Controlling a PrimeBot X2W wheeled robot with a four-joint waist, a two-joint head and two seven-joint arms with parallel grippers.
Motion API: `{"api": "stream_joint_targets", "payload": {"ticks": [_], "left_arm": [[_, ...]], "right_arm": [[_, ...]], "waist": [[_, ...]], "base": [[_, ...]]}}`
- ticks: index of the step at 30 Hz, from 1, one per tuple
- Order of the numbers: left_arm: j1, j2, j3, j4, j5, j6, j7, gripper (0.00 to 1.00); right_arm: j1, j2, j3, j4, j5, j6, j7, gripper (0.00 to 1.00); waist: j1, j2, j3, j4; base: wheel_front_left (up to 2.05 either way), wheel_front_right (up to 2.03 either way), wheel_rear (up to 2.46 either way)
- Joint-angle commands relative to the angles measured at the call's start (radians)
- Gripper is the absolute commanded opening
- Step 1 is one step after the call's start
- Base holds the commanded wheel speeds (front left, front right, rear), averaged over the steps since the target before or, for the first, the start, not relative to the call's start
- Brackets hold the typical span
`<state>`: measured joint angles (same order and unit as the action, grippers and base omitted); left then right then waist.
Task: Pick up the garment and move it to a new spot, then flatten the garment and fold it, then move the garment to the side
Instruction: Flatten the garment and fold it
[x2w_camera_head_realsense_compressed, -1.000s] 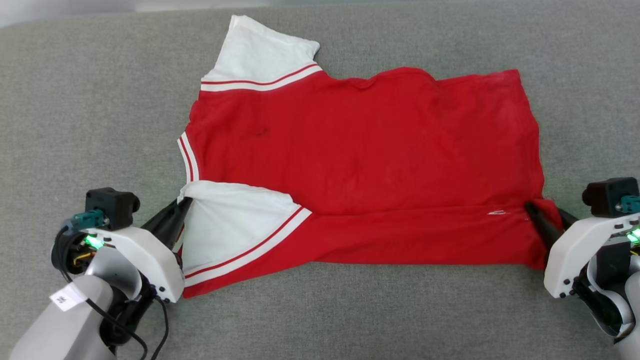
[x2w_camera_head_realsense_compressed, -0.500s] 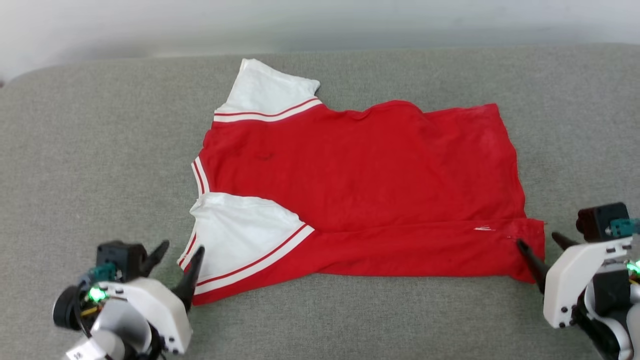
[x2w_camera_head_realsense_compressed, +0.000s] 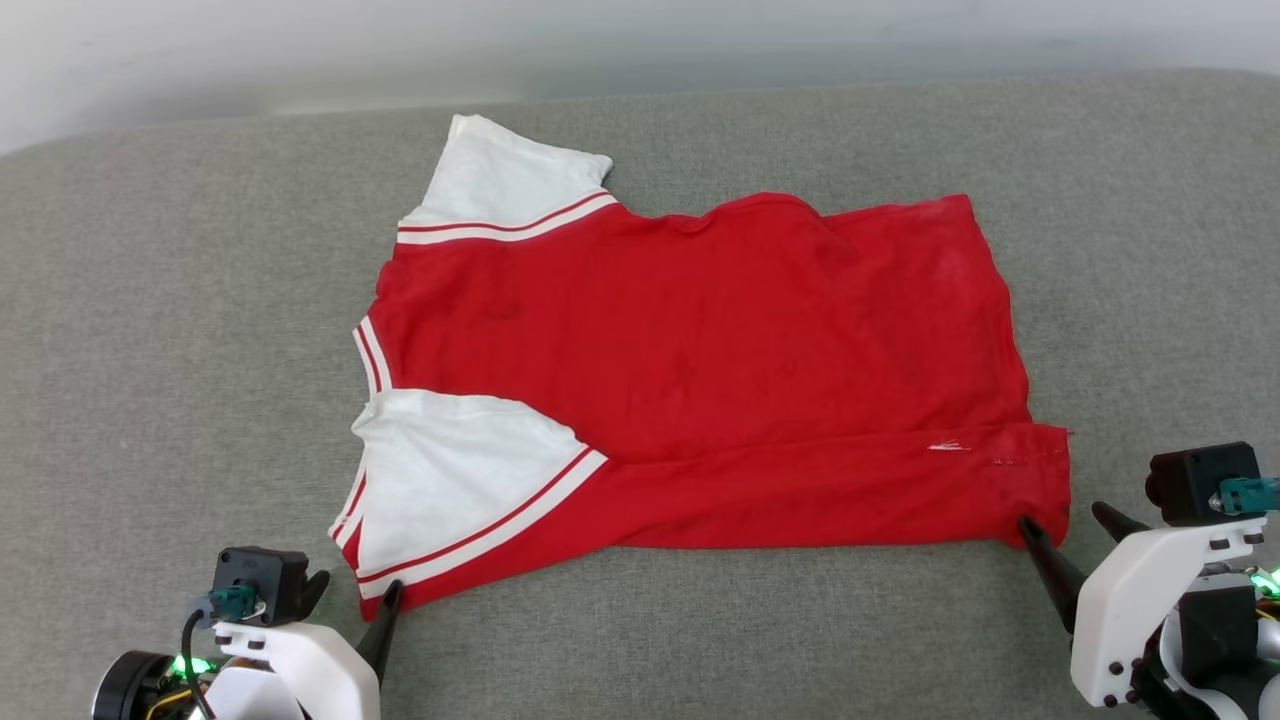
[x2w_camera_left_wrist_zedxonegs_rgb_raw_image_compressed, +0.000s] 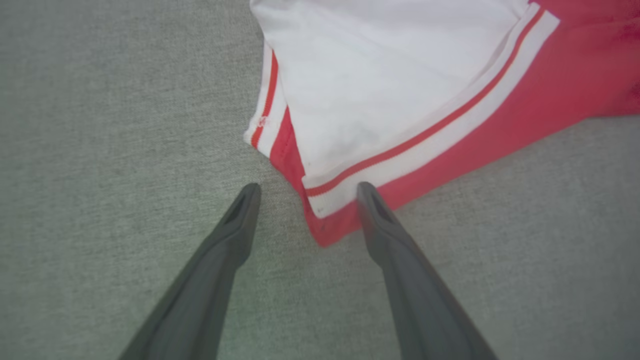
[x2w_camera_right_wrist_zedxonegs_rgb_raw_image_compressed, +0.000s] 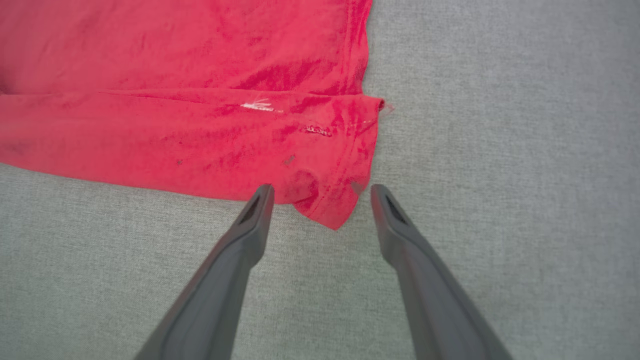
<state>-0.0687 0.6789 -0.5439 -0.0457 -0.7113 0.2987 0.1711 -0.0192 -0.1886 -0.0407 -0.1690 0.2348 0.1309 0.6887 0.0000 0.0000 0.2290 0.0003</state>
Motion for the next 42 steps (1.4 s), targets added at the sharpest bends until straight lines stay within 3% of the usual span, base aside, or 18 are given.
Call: {"api": "stream_joint_targets", "payload": {"ticks": [1, 11, 12, 13, 14, 15, 24, 42], "left_arm": [[0.007, -0.001, 0.0, 0.01, -0.003, 0.003, 0.002, 1.0], [0.005, -0.016, -0.032, 0.094, -0.029, -0.027, 0.039, 1.0], [0.01, -0.024, -0.041, 0.102, -0.04, -0.037, 0.053, 0.8], [0.014, -0.029, -0.051, 0.109, -0.048, -0.048, 0.066, 0.36], [0.017, -0.034, -0.059, 0.116, -0.055, -0.057, 0.076, 0.06], [0.018, -0.038, -0.066, 0.122, -0.058, -0.063, 0.083, 0.0], [-0.021, -0.053, -0.031, 0.095, -0.064, -0.095, -0.007, 0.0], [-0.036, 0.006, 0.008, -0.16, -0.01, -0.05, -0.053, 0.0]], "right_arm": [[0.011, 0.008, -0.001, -0.017, -0.01, 0.0, 0.006, 1.0], [0.019, 0.017, -0.002, -0.047, -0.014, 0.0, -0.001, 1.0], [0.018, 0.016, -0.003, -0.047, -0.015, 0.0, -0.002, 1.0], [0.016, 0.014, -0.004, -0.047, -0.019, 0.0, -0.002, 1.0], [0.014, 0.011, -0.006, -0.048, -0.022, 0.0, -0.004, 1.0], [0.011, 0.009, -0.008, -0.049, -0.024, 0.0, -0.004, 1.0], [-0.004, -0.008, -0.037, -0.009, -0.054, 0.0, -0.018, 1.0], [-0.05, -0.013, -0.058, 0.203, -0.064, 0.0, -0.034, 1.0]], "waist": [[0.0, 0.0, 0.01, -0.009], [0.0, 0.0, 0.052, -0.027], [0.0, 0.0, 0.054, -0.028], [0.0, 0.0, 0.056, -0.028], [0.0, 0.0, 0.057, -0.028], [0.0, 0.0, 0.057, -0.027], [0.0, 0.0, 0.015, 0.006], [0.0, 0.0, 0.03, 0.09]], "base": [[0.0, 0.0, 0.0], [0.0, 0.0, 0.0], [0.0, 0.0, 0.0], [0.0, 0.0, 0.0], [0.0, 0.0, 0.0], [0.0, 0.0, 0.0], [0.0, 0.0, 0.0], [0.0, 0.0, 0.0]]}}
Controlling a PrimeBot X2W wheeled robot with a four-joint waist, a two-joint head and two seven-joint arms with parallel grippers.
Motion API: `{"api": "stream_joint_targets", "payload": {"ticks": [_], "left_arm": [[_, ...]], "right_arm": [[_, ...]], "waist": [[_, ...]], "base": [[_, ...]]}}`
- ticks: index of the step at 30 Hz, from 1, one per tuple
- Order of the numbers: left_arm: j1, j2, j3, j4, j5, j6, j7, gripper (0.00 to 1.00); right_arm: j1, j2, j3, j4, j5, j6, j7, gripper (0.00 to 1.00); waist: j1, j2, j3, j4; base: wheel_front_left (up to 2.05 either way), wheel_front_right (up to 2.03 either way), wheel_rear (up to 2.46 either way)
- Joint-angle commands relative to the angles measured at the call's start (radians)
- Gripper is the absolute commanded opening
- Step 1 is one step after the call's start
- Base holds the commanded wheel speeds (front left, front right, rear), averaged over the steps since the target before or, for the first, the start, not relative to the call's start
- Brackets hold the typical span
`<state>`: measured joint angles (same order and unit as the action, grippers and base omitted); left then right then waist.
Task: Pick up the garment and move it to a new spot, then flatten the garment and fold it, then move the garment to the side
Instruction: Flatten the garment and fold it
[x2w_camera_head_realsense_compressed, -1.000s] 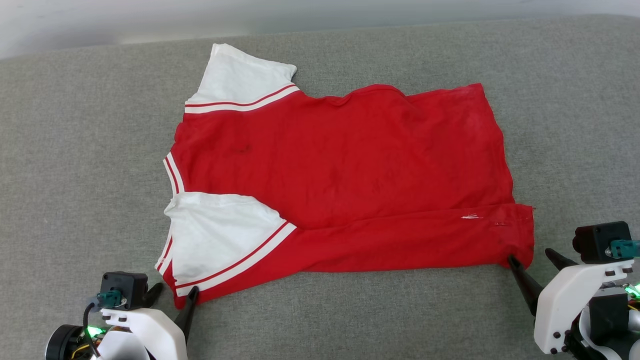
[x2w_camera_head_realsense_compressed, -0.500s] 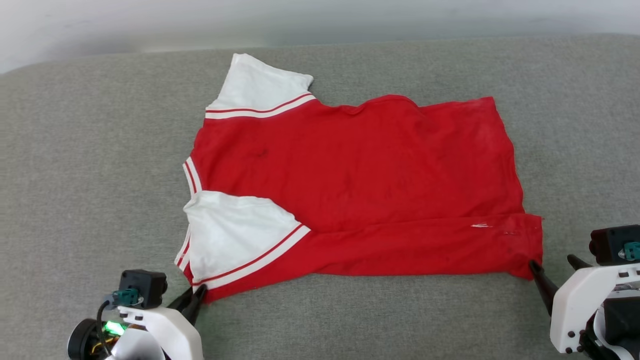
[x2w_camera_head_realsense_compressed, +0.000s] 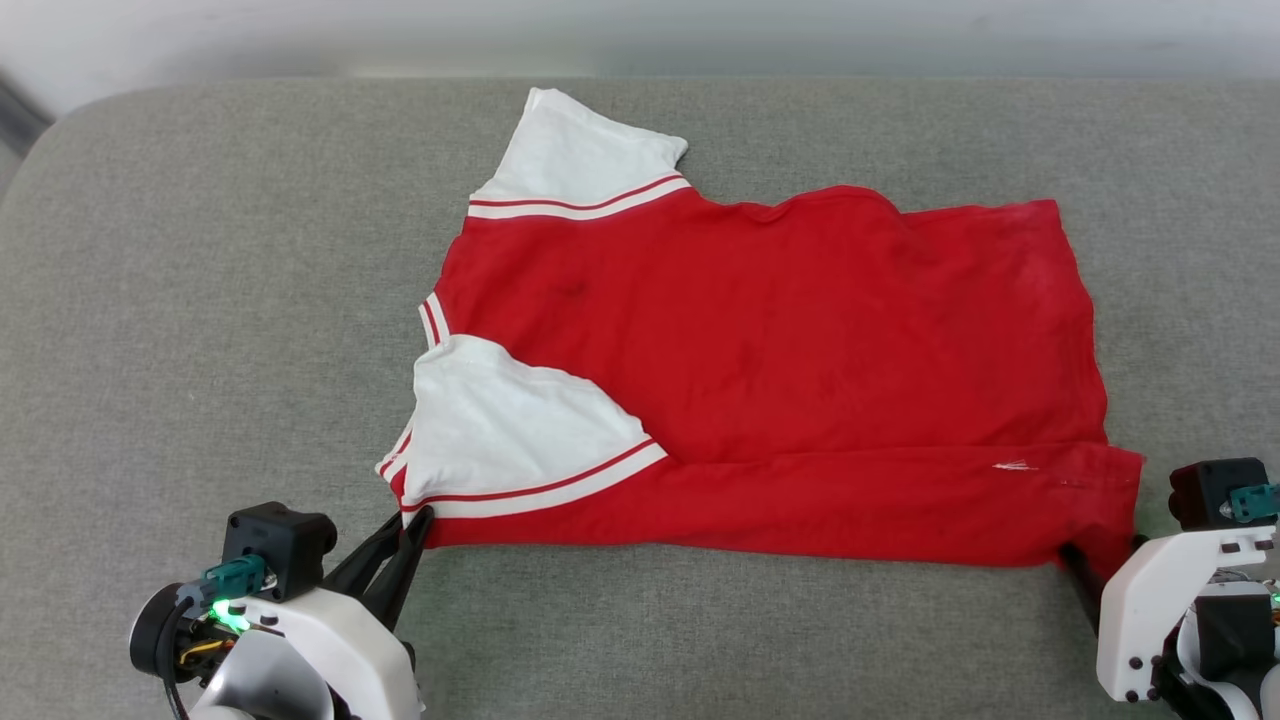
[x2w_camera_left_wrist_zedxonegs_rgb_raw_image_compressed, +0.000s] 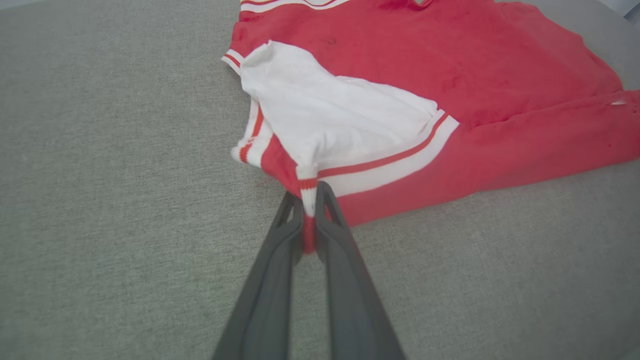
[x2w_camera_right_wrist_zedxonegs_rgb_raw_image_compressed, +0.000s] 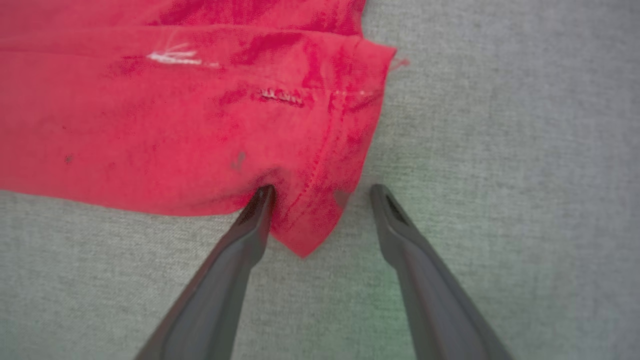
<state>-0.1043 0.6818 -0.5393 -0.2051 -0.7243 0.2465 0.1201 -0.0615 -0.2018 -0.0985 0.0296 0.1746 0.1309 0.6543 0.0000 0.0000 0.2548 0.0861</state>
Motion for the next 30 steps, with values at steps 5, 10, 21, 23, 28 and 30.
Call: {"api": "stream_joint_targets", "payload": {"ticks": [5, 10, 21, 23, 28, 30], "left_arm": [[-0.004, 0.006, 0.0, -0.017, 0.006, 0.005, 0.002, 0.0], [0.002, 0.009, -0.008, 0.001, 0.009, -0.002, 0.003, 0.0], [0.016, 0.012, -0.023, 0.052, 0.001, -0.007, 0.011, 0.0], [0.023, 0.014, -0.024, 0.059, -0.004, -0.003, 0.014, 0.0], [0.078, 0.032, -0.023, 0.061, -0.023, 0.004, 0.013, 0.0], [0.11, 0.039, -0.025, 0.053, -0.036, 0.006, 0.014, 0.0]], "right_arm": [[-0.004, 0.004, 0.024, 0.057, 0.009, 0.0, 0.004, 1.0], [0.001, -0.002, 0.083, 0.095, 0.026, 0.002, 0.022, 0.8], [0.012, -0.08, 0.064, 0.071, 0.048, -0.001, 0.016, 0.0], [0.01, -0.093, 0.061, 0.045, 0.063, -0.001, 0.007, 0.0], [0.049, -0.136, 0.051, -0.021, 0.087, -0.001, 0.034, 0.0], [0.073, -0.151, 0.045, -0.049, 0.096, -0.001, 0.049, 0.0]], "waist": [[0.0, 0.0, 0.022, 0.021], [0.0, 0.0, 0.031, 0.026], [0.0, 0.0, -0.019, 0.015], [0.0, 0.0, -0.035, 0.008], [0.0, 0.0, -0.076, -0.009], [0.0, 0.0, -0.088, -0.015]], "base": [[0.0, 0.0, 0.0], [0.0, 0.0, 0.0], [0.0, 0.0, 0.0], [0.0, 0.0, 0.0], [0.0, 0.0, 0.0], [0.0, 0.0, 0.0]]}}
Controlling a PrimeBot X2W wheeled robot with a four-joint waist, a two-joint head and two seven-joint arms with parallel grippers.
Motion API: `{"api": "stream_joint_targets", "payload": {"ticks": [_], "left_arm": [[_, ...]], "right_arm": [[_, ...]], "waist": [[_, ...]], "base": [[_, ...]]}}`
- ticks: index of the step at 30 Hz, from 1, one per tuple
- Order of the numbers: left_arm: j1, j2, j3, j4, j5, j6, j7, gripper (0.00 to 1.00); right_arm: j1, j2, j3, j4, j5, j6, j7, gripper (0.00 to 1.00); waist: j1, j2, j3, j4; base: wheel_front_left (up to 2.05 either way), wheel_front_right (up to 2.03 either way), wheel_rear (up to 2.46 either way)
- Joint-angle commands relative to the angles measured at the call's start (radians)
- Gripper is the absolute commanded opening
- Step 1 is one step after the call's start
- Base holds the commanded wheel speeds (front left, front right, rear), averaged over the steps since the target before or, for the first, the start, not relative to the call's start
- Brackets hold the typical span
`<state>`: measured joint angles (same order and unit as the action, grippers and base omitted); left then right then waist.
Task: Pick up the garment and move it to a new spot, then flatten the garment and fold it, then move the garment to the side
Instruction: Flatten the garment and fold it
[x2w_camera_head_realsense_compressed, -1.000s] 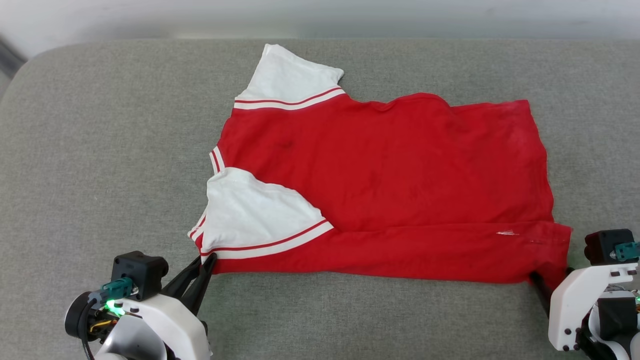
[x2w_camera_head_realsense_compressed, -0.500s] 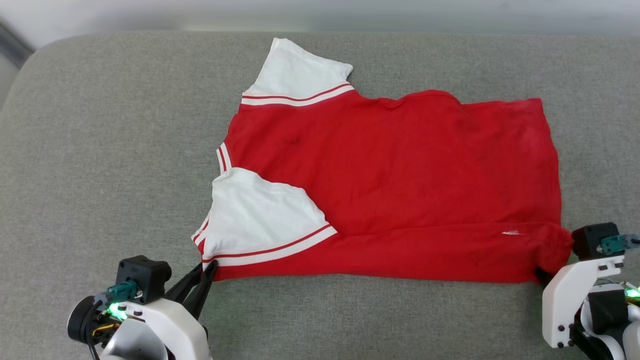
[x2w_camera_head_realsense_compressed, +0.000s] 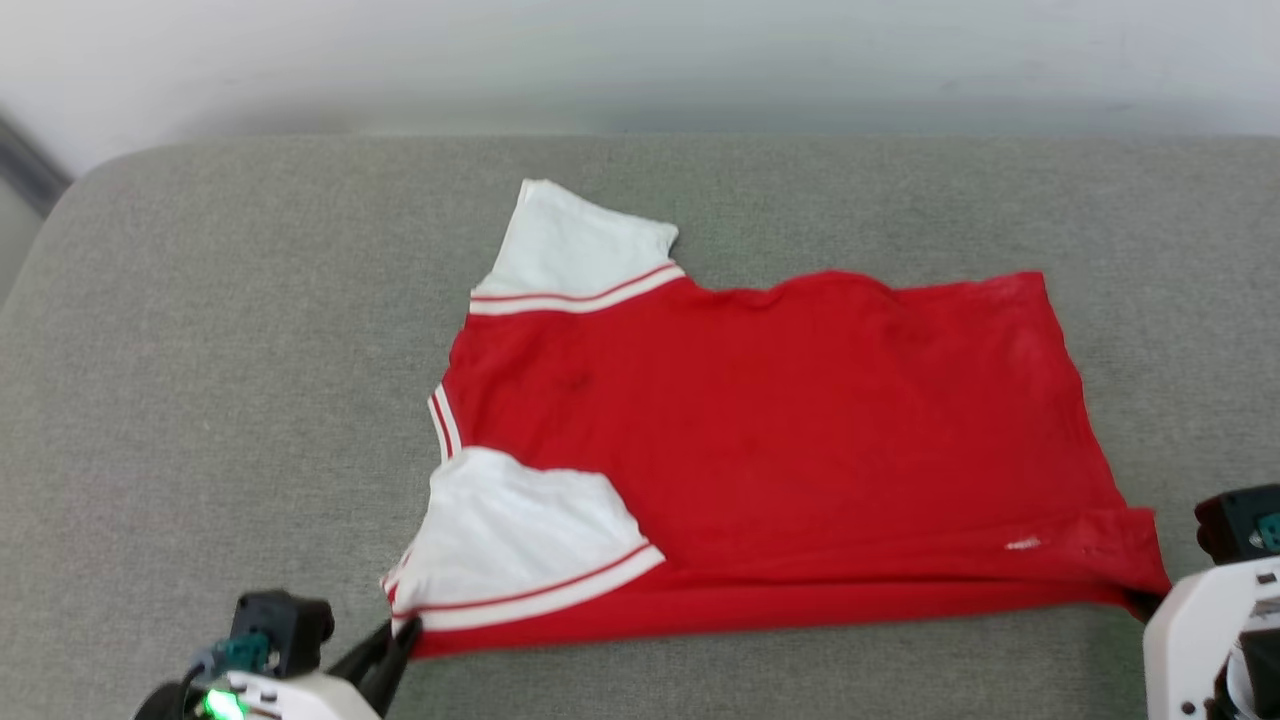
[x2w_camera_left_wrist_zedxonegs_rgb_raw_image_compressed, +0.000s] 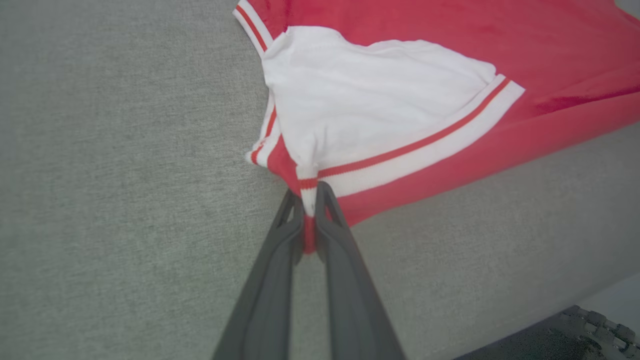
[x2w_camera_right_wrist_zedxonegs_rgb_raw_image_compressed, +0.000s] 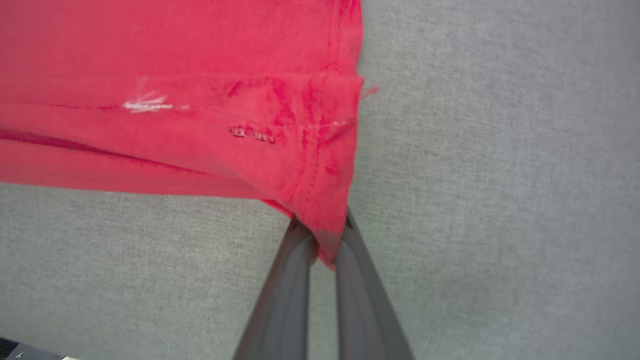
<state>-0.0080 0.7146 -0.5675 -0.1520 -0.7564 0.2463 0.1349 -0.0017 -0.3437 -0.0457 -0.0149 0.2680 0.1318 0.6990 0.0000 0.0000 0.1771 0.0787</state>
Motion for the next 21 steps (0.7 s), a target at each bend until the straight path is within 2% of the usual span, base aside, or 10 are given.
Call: {"api": "stream_joint_targets", "payload": {"ticks": [1, 8, 17, 18, 19, 20, 21], "left_arm": [[0.031, 0.009, 0.002, -0.005, -0.01, 0.008, -0.003, 0.0], [0.123, 0.03, -0.02, -0.012, -0.035, 0.0, -0.004, 0.0], [0.111, -0.016, -0.065, 0.063, -0.039, -0.033, 0.002, 0.0], [0.106, -0.021, -0.069, 0.073, -0.039, -0.039, -0.001, 0.01], [0.102, -0.026, -0.071, 0.08, -0.039, -0.041, -0.005, 0.47], [0.099, -0.028, -0.075, 0.088, -0.035, -0.047, -0.007, 1.0], [0.094, -0.032, -0.076, 0.094, -0.031, -0.05, -0.013, 1.0]], "right_arm": [[0.026, -0.016, -0.013, -0.019, 0.008, -0.002, 0.011, 0.0], [0.128, -0.036, -0.062, -0.088, 0.037, -0.002, 0.061, 0.0], [0.156, -0.012, -0.063, -0.045, 0.026, -0.002, 0.06, 0.0], [0.148, -0.009, -0.06, -0.038, 0.023, -0.002, 0.056, 0.35], [0.141, -0.005, -0.056, -0.031, 0.021, -0.002, 0.05, 1.0], [0.138, 0.001, -0.053, -0.024, 0.019, -0.002, 0.048, 1.0], [0.135, 0.005, -0.052, -0.019, 0.016, -0.002, 0.043, 1.0]], "waist": [[0.0, 0.0, -0.015, -0.01], [0.0, 0.0, -0.027, -0.022], [0.0, 0.0, -0.02, -0.029], [0.0, 0.0, -0.019, -0.03], [0.0, 0.0, -0.018, -0.03], [0.0, 0.0, -0.018, -0.03], [0.0, 0.0, -0.019, -0.03]], "base": [[0.0, 0.0, 0.0], [0.0, 0.0, 0.0], [0.0, 0.0, 0.0], [0.0, 0.0, 0.0], [0.0, 0.0, 0.0], [0.0, 0.0, 0.0], [0.0, 0.0, 0.0]]}}
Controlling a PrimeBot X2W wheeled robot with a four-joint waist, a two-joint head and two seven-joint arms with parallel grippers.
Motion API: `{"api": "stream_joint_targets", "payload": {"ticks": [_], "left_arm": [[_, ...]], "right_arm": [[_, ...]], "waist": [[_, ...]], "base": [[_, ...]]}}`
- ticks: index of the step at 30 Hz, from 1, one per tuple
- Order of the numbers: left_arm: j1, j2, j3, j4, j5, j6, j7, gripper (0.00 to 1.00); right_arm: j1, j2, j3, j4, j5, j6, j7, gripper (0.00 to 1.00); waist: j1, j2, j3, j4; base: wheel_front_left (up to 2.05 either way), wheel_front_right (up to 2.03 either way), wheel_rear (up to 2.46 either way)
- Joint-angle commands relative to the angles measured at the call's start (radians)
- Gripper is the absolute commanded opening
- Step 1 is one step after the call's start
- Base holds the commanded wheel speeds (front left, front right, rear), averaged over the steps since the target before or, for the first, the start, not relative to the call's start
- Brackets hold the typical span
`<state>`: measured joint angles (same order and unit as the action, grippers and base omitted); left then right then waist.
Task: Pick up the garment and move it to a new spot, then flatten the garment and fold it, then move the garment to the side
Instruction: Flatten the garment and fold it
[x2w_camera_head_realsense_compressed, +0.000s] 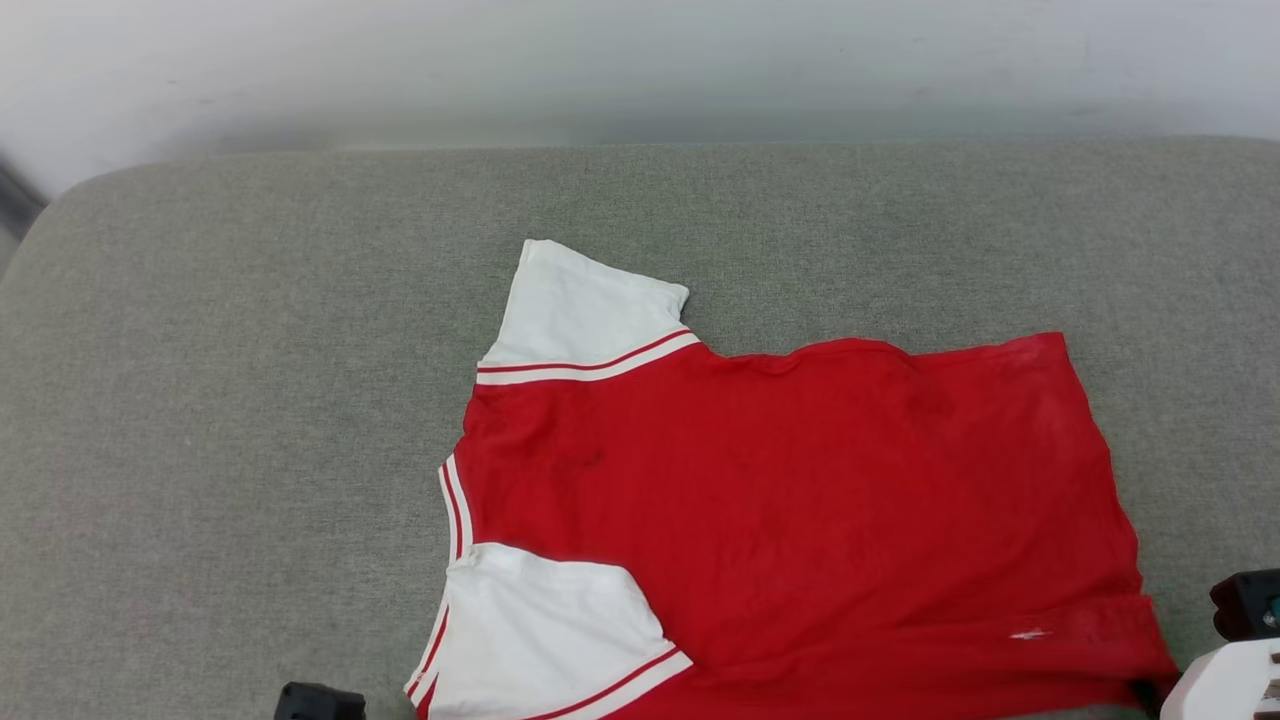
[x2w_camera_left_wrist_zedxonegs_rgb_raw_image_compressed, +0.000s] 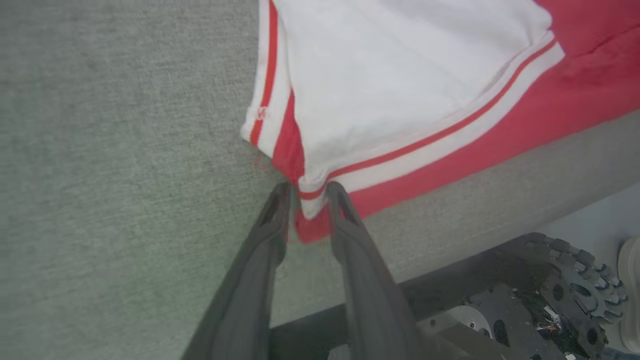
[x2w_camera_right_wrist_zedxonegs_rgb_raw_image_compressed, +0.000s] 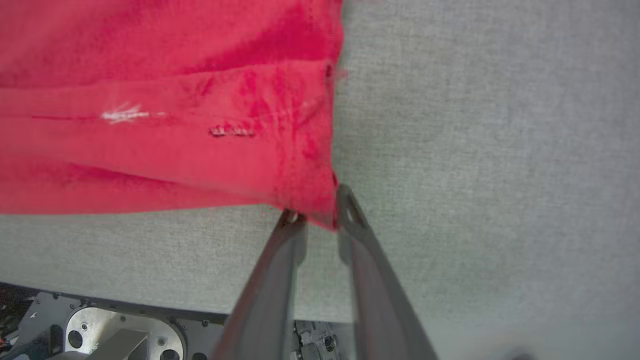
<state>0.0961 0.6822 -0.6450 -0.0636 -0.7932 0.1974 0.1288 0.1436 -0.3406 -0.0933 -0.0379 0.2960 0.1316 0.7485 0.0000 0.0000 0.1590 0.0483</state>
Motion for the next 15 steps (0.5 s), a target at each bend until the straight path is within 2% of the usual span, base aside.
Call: {"api": "stream_joint_targets", "payload": {"ticks": [1, 7, 12, 13, 15], "left_arm": [[-0.017, -0.004, 0.003, 0.012, 0.007, -0.005, -0.014, 1.0], [-0.064, -0.031, 0.037, 0.031, 0.03, -0.016, -0.114, 1.0], [-0.112, -0.067, 0.09, 0.023, 0.056, -0.023, -0.261, 1.0], [-0.112, -0.067, 0.09, 0.023, 0.056, -0.023, -0.261, 1.0], [-0.132, -0.077, 0.109, 0.016, 0.078, -0.025, -0.323, 1.0]], "right_arm": [[-0.016, 0.004, 0.004, 0.007, -0.01, -0.001, -0.011, 1.0], [-0.049, 0.029, 0.004, 0.005, 0.008, -0.001, -0.082, 1.0], [-0.101, 0.047, -0.016, -0.027, 0.006, -0.001, -0.206, 1.0], [-0.101, 0.047, -0.016, -0.027, 0.006, -0.001, -0.206, 1.0], [-0.124, 0.049, -0.006, -0.05, 0.011, -0.001, -0.278, 1.0]], "waist": [[0.0, 0.0, -0.001, 0.0], [0.0, 0.0, -0.011, 0.002], [0.0, 0.0, -0.023, 0.0], [0.0, 0.0, -0.023, 0.0], [0.0, 0.0, -0.025, -0.003]], "base": [[0.0, 0.0, 0.0], [0.0, 0.0, 0.0], [0.0, 0.0, 0.0], [0.0, 0.0, 0.0], [0.0, 0.0, 0.0]]}}
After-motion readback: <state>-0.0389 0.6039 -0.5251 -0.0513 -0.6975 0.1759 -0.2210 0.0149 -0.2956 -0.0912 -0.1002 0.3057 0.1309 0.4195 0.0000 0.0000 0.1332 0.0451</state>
